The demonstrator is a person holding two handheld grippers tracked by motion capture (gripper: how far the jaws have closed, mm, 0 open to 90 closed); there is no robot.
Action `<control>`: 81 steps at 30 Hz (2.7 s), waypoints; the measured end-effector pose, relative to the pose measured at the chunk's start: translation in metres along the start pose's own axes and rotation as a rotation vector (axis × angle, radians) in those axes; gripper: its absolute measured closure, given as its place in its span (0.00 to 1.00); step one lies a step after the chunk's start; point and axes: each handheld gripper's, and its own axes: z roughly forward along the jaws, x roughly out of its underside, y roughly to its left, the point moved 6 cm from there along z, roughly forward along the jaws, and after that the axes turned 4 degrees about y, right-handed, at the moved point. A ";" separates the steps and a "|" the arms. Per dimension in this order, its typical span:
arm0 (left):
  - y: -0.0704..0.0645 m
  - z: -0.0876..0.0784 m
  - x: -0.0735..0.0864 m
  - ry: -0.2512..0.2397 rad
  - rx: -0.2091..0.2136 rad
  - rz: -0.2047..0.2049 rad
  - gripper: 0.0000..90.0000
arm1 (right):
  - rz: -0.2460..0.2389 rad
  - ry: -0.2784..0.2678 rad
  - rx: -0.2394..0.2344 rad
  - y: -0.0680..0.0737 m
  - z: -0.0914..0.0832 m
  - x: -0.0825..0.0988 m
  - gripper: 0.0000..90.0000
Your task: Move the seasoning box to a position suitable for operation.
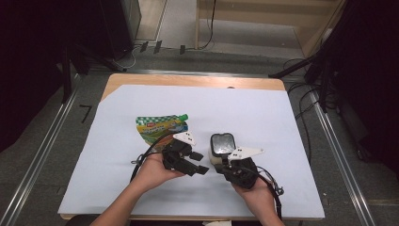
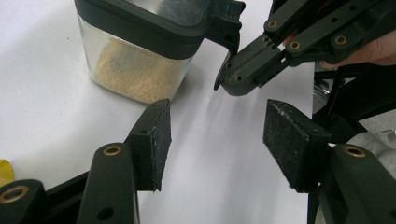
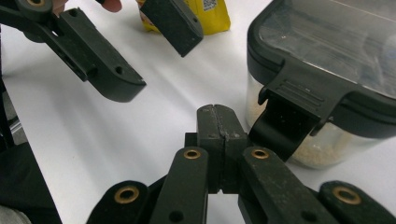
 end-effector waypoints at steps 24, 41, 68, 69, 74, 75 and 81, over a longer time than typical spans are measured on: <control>0.001 0.002 -0.001 -0.016 -0.002 0.010 0.48 | 0.088 -0.003 0.044 -0.043 -0.030 0.012 1.00; 0.001 0.005 -0.001 -0.014 -0.015 0.019 0.46 | 0.149 -0.009 0.099 -0.073 -0.050 0.019 1.00; -0.001 0.015 -0.023 -0.062 -0.045 0.063 0.35 | 0.182 -0.048 0.262 -0.121 -0.063 0.008 1.00; -0.001 0.015 -0.026 -0.062 -0.045 0.064 0.35 | 0.186 -0.047 0.272 -0.125 -0.063 0.007 1.00; 0.001 0.022 -0.040 -0.047 -0.029 0.061 0.34 | 0.219 0.006 0.256 -0.141 -0.046 0.003 1.00; 0.003 0.024 -0.042 -0.045 -0.030 0.063 0.35 | 0.218 0.021 0.255 -0.144 -0.042 0.003 1.00; 0.009 0.032 -0.051 -0.070 -0.029 0.051 0.33 | 0.243 0.058 0.211 -0.153 -0.028 0.002 1.00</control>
